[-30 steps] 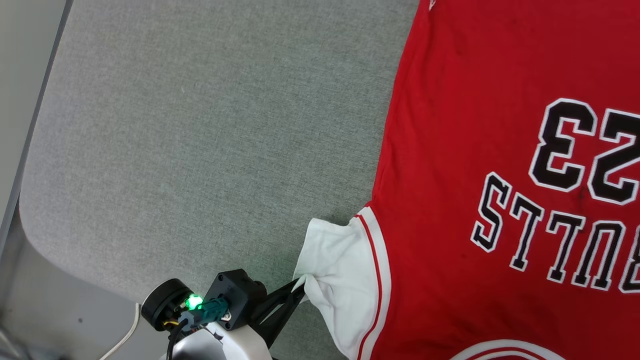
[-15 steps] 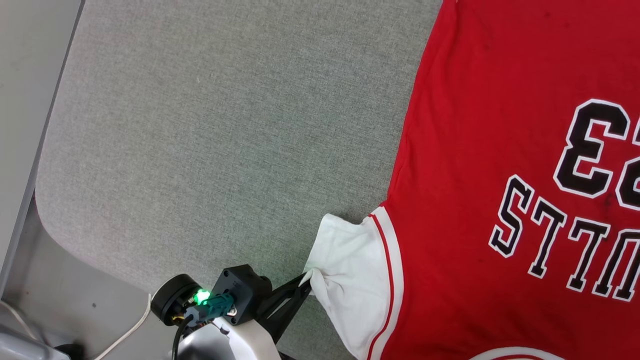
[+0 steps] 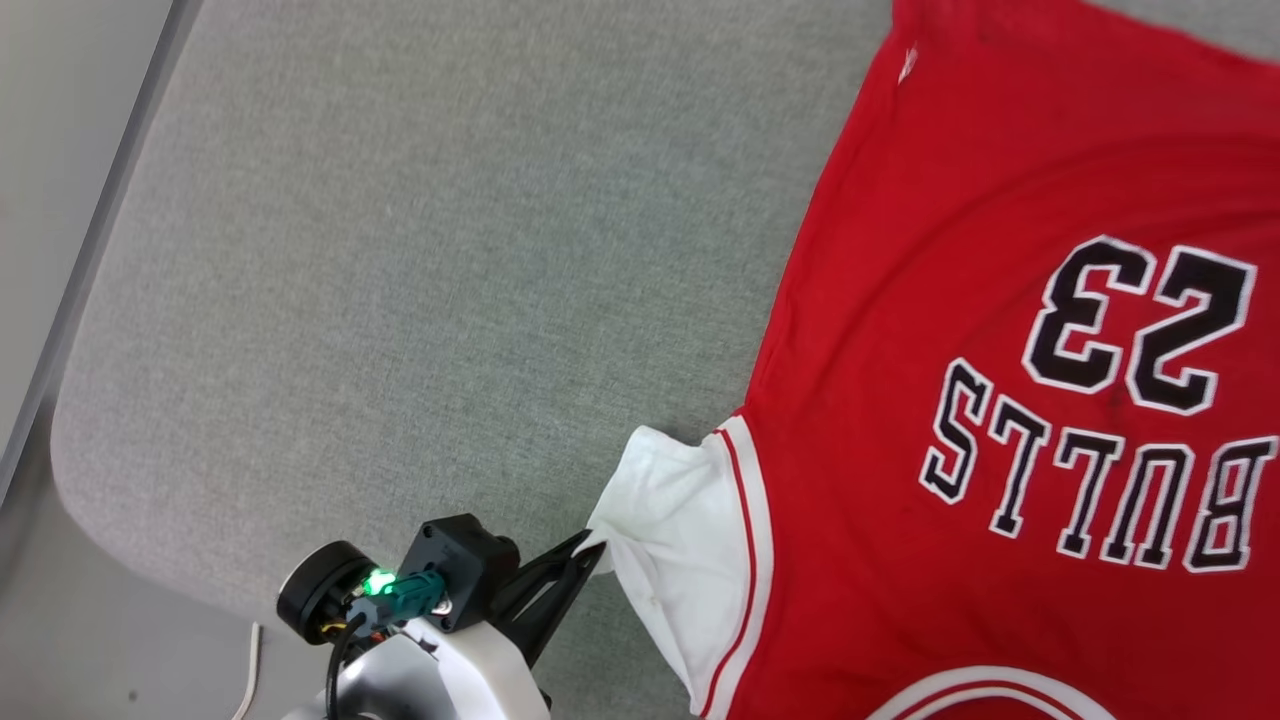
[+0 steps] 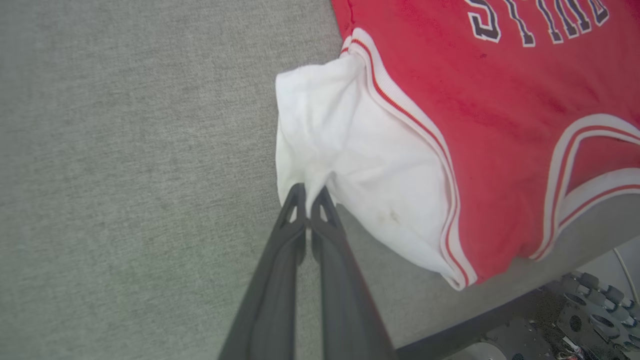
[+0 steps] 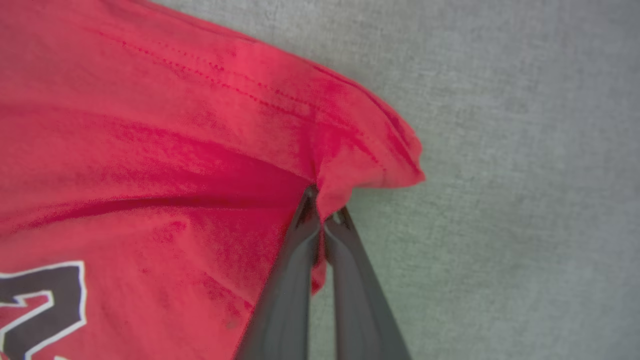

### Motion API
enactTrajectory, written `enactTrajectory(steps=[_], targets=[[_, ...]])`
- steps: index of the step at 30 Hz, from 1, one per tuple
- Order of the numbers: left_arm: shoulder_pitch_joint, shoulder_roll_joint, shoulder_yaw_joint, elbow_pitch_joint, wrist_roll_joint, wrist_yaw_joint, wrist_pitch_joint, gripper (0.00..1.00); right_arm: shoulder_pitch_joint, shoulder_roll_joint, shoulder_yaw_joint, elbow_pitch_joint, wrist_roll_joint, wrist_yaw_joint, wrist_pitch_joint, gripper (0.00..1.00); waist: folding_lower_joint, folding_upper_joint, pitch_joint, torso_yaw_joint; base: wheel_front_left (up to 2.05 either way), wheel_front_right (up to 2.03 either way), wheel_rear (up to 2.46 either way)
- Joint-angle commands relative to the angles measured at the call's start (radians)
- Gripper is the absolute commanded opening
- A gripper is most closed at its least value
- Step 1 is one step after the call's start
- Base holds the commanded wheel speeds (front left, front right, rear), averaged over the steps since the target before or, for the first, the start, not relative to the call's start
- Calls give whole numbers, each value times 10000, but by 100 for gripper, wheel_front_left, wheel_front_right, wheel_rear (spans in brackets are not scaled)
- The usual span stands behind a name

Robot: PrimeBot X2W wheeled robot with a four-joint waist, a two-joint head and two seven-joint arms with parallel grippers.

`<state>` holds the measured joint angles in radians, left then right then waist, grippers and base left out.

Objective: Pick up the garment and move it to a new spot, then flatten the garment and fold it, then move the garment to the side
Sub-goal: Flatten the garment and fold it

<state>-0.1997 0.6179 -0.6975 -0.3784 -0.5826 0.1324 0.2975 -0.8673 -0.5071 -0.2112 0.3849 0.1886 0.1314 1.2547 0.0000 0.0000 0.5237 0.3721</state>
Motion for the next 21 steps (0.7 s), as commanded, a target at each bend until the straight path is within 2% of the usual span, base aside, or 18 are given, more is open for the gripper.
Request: enactTrajectory(steps=[1, 10, 11, 21], targets=[[55, 48, 78, 51, -23, 77, 17, 0, 618, -46, 36, 123, 106, -13, -22, 0, 0, 0, -605, -403, 0, 0, 0], [539, 184, 287, 184, -339, 427, -76, 0, 2932, 157, 116, -296, 1313, -13, -488, 0, 0, 0, -2143, -1280, 0, 0, 0], [744, 226, 366, 236, -440, 554, -118, 0, 3868, 227, 72, -540, 1727, -13, -533, 0, 0, 0, -2592, -1582, 0, 0, 0], [1330, 219, 555, 372, -694, 883, -395, 0, 6746, 469, -440, -1757, 2521, -13, -493, 0, 0, 0, -3589, -2332, 0, 0, 0]])
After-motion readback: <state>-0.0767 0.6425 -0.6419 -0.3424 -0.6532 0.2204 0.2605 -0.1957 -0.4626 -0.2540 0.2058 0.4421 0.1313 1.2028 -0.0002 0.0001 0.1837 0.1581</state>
